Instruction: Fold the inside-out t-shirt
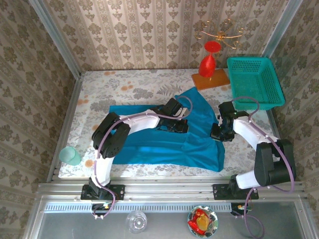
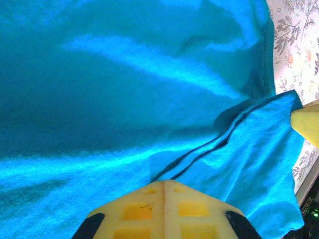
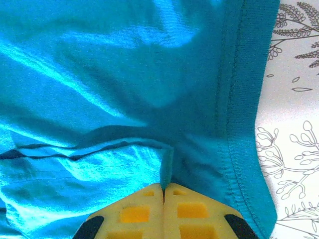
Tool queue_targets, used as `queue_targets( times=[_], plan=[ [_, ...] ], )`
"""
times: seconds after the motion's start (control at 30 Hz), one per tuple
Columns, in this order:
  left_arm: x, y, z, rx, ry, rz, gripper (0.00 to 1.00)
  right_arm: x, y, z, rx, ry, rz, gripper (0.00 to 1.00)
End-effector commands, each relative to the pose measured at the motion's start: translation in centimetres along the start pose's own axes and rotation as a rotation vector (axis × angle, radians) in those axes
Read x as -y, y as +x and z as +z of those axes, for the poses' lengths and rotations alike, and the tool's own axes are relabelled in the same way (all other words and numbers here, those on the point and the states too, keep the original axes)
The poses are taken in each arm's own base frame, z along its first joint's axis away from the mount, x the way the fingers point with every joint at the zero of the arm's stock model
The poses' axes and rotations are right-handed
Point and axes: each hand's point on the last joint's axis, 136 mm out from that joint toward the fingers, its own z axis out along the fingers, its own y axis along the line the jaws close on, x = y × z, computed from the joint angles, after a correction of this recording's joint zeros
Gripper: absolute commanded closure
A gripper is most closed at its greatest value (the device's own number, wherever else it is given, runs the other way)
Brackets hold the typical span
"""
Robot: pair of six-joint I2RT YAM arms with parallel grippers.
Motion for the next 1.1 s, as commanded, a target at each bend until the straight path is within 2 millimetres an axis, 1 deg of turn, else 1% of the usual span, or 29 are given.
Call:
queue_targets(
  times=[0.0, 0.07, 0.17, 0.33, 0.4, 0.53, 0.63, 0.7, 0.9, 0.97, 1.07],
  plan=[
    [0.8, 0.5, 0.7, -0.052, 0.030, -0.005, 0.82, -0.4, -0.1, 0.2, -0.015, -0.022, -0.010, 1.00],
    [0.3, 0.9, 1.1, -0.079, -0.001, -0.014, 0.76, -0.5, -0.1, 0.2, -0.018, -0.025, -0.010, 1.00],
    [0.0, 1.4, 1.6, -0.106, -0.015, -0.008, 0.75, -0.5, -0.1, 0.1, -0.014, -0.026, -0.008, 1.00],
    [0.6, 2.2, 2.3, -0.140, 0.020, -0.009, 0.75, -0.5, -0.1, 0.1, -0.013, -0.025, -0.007, 1.00],
    [0.4, 2.4, 2.6, -0.154, 0.011, -0.014, 0.76, -0.4, -0.1, 0.2, -0.017, -0.023, -0.008, 1.00],
    [0.3, 2.6, 3.0, -0.158, 0.011, -0.008, 0.80, -0.5, -0.2, 0.3, -0.018, -0.024, -0.008, 1.00],
    [0.7, 2.2, 2.7, -0.141, 0.019, 0.004, 0.91, -0.5, -0.3, 0.3, -0.014, -0.024, -0.008, 1.00],
    [0.7, 1.8, 2.1, -0.116, 0.003, 0.015, 1.00, -0.5, -0.4, 0.1, -0.010, -0.023, -0.009, 1.00],
    [0.5, 1.1, -0.3, -0.051, -0.074, 0.056, 1.00, -0.8, -1.0, -1.1, 0.036, -0.031, -0.013, 1.00],
    [0.3, 1.0, -0.8, -0.040, -0.095, 0.061, 1.00, -0.6, -1.3, -0.9, 0.036, -0.014, -0.011, 1.00],
    [-0.2, 1.0, -1.0, -0.034, -0.124, 0.062, 1.00, -0.2, -1.5, -0.1, 0.020, 0.016, -0.009, 1.00]
  ],
)
